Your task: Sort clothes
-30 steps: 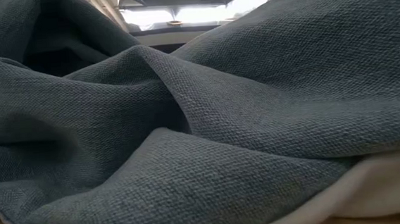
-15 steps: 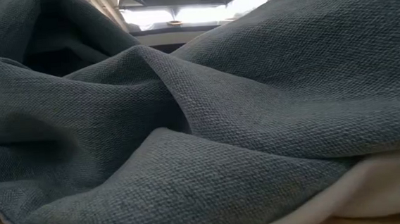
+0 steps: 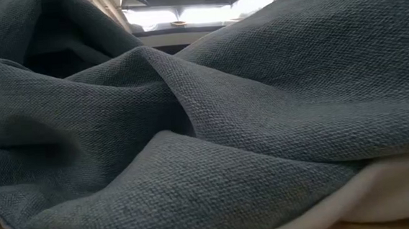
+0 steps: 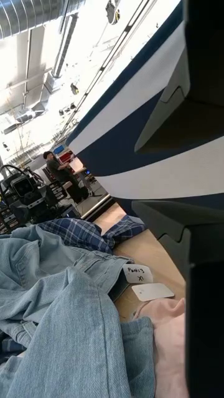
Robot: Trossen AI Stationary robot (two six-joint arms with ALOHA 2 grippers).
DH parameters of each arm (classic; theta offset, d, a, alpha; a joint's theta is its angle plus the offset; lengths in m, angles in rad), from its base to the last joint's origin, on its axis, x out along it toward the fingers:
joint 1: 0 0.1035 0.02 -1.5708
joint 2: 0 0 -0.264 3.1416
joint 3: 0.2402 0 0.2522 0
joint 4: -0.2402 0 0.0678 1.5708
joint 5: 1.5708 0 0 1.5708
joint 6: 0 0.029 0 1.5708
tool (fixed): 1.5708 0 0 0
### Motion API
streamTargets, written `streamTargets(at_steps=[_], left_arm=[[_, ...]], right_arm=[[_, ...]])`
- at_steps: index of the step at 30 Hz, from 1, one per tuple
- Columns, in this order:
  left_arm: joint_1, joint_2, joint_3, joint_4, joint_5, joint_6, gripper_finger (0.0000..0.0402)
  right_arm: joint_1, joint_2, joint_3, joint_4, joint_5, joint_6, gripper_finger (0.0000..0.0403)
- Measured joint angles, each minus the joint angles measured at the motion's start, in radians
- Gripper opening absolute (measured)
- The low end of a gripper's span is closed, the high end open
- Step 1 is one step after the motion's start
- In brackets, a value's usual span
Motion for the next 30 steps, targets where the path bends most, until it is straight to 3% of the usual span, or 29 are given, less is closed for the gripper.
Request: streamTargets(at_steps=[11, 21, 30], left_arm=[[0.0, 0.0, 0.0, 0.008, -0.012, 0.022, 0.0208], [0.0, 0.0, 0.0, 0.051, -0.019, 0.254, 0.0208], [0.006, 0.0, 0.0, 0.479, -0.019, 0.33, 0.0208]], right_arm=[[0.0, 0.0, 0.0, 0.0, 0.0, 0.0, 0.0149], [0.0, 0.0, 0.0, 0.0, 0.0, 0.0, 0.0149], [0.0, 0.0, 0.0, 0.0, 0.0, 0.0, 0.0149]])
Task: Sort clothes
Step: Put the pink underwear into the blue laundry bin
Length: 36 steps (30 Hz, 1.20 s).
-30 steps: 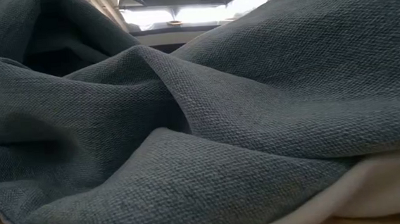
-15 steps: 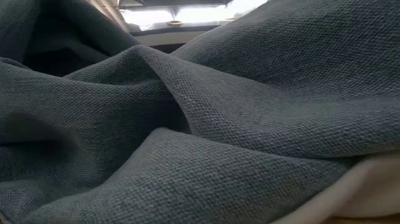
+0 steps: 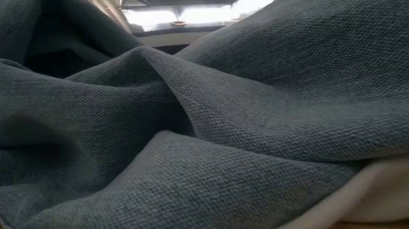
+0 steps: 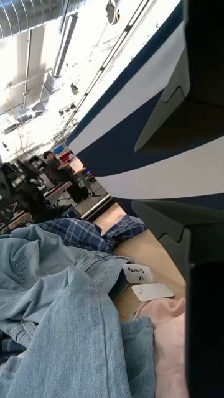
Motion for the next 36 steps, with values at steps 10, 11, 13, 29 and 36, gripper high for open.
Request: streamTargets(at_steps=[10, 11, 13, 29, 36], left_arm=[[0.0, 0.0, 0.0, 0.067, -0.007, -0.079, 0.0208], [0.0, 0.0, 0.0, 0.068, -0.007, -0.078, 0.0208], [0.0, 0.001, 0.0, 0.077, -0.007, -0.069, 0.0208], [0.0, 0.18, 0.149, 0.157, -0.106, -0.019, 0.0208], [-0.005, 0.449, 0.301, 0.095, -0.105, -0.068, 0.0208]], right_arm=[[0.0, 0.0, 0.0, 0.0, 0.0, 0.0, 0.0149], [0.0, 0.0, 0.0, 0.0, 0.0, 0.0, 0.0149], [0.0, 0.0, 0.0, 0.0, 0.0, 0.0, 0.0149], [0.0, 0.0, 0.0, 0.014, 0.113, -0.004, 0.0149], [0.0, 0.0, 0.0, 0.016, 0.127, -0.01, 0.0149]])
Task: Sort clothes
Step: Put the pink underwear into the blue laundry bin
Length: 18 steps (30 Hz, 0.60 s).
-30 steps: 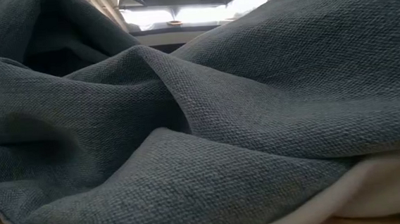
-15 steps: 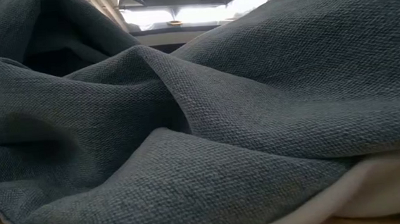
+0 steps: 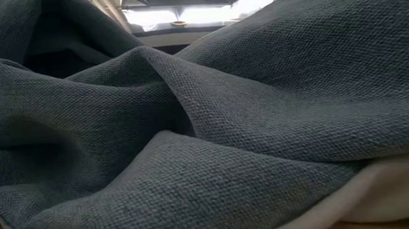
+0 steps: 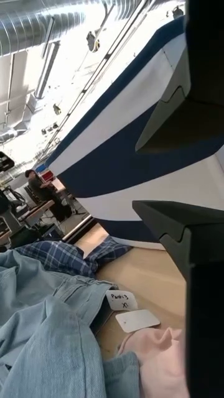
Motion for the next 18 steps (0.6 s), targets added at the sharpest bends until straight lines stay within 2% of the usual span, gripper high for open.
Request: streamTargets(at_steps=[4, 9, 11, 14, 18], left_arm=[[-0.003, 0.114, 0.032, -0.028, 0.0, -0.036, 0.0208], [-0.003, 0.169, 0.076, -0.02, 0.0, -0.092, 0.0208], [-0.003, 0.175, 0.081, -0.023, 0.0, -0.094, 0.0208], [-0.003, 0.172, 0.082, -0.032, 0.0, -0.094, 0.0208], [-0.003, 0.173, 0.082, -0.033, 0.0, -0.087, 0.0208]], right_arm=[[0.0, 0.0, 0.0, 0.0, 0.0, 0.0, 0.0149], [0.0, 0.0, 0.0, 0.003, -0.018, 0.052, 0.0149], [0.0, 0.0, -0.001, 0.042, -0.086, 0.219, 0.0149], [0.0, -0.001, 0.0, 0.198, -0.205, 0.549, 0.0149], [0.001, -0.001, 0.0, 0.364, -0.228, 0.781, 0.0149]])
